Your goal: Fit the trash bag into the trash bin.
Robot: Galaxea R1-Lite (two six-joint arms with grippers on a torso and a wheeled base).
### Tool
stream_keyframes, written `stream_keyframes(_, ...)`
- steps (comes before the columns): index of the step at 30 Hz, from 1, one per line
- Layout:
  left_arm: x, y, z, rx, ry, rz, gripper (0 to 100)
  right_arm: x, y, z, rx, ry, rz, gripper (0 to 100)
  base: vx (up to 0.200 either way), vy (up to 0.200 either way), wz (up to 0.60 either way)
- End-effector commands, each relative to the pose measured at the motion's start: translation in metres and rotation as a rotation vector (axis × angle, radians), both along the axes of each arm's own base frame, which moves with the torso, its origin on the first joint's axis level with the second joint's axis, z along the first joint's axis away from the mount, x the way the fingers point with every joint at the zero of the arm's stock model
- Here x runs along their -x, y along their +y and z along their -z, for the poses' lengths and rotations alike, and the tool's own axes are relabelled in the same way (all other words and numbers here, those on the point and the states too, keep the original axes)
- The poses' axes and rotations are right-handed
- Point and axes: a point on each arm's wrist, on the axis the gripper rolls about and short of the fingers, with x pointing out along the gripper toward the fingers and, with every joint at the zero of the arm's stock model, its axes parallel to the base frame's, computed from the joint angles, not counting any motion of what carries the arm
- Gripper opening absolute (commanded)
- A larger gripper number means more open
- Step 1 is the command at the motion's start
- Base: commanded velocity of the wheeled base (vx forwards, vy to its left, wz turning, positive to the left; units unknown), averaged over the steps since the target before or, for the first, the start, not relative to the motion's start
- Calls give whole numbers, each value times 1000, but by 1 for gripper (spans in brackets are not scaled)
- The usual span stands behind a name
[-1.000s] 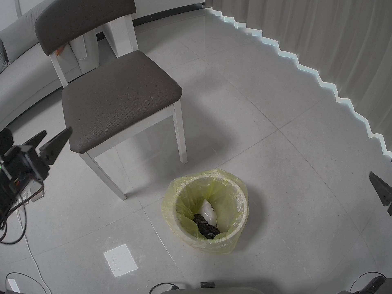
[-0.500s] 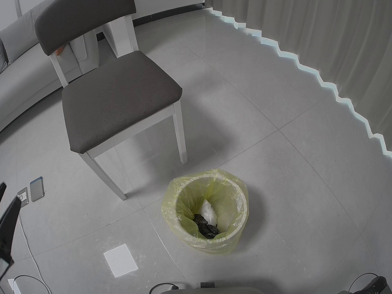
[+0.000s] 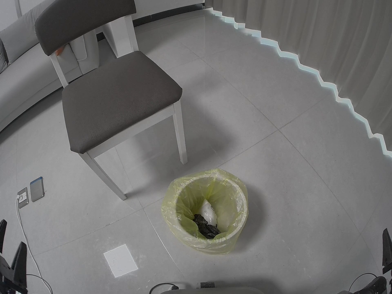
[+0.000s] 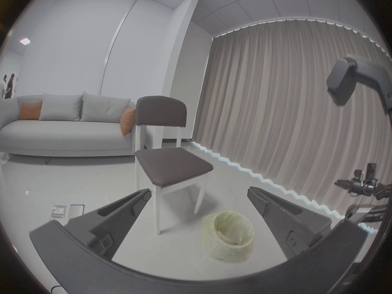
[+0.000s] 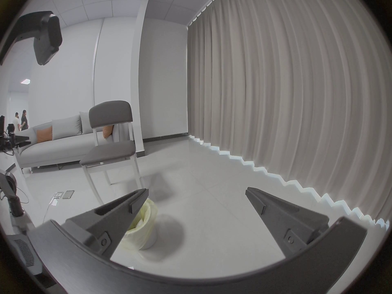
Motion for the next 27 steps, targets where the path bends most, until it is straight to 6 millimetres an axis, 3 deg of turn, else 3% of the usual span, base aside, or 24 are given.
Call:
stream_keyframes(1,-13,0,41,-54,83,-83,100,-6,-1,24,0,37,37,100,0,0,0)
stream_keyframes(6,-13,3,42,-37,99,-203,100,-7,-2,26,6,58,98,100,0,0,0)
stream_keyframes(18,-9,0,34,10,-8,-279,100,-7,-2,29,14,84,89,100,0,0,0)
stream_keyframes(27,-5,0,56,5,127,-356,100,-7,-2,31,4,99,88,100,0,0,0)
